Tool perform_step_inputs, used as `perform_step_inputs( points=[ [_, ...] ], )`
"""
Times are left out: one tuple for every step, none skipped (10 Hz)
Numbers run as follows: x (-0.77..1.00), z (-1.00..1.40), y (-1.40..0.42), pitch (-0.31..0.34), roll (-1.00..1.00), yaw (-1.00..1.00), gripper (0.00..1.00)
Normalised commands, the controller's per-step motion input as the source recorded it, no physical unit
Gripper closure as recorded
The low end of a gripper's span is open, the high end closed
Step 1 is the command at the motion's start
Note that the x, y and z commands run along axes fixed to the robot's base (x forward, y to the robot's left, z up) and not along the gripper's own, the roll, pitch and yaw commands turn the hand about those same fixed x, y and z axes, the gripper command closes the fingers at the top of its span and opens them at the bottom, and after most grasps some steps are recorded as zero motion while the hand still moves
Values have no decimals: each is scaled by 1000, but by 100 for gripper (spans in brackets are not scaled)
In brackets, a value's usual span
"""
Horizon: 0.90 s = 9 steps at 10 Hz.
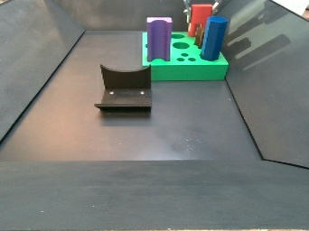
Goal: Pick up the square-circle object. Move up. Rotate the square-circle object. Move to above the board. Insert the square-circle object.
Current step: Insert the square-circle object.
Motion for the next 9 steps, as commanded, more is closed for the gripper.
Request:
perform_step_inputs(
  points=[
    [1000, -774, 0, 87, 63, 0, 100],
    [1000, -774, -3, 83, 59, 0, 100],
    [1000, -769, 0, 73, 49, 0, 100],
    [1000, -754, 0, 26, 7, 0, 100],
    [1000, -660, 0, 0, 0, 0, 100],
    [469, -654, -217, -137, 50, 303, 100],
    [177, -497, -394, -249, 174, 434, 100],
    [111, -517, -486, -251, 254, 409, 100],
    [20, -600, -529, -200, 244, 366, 100]
  ],
)
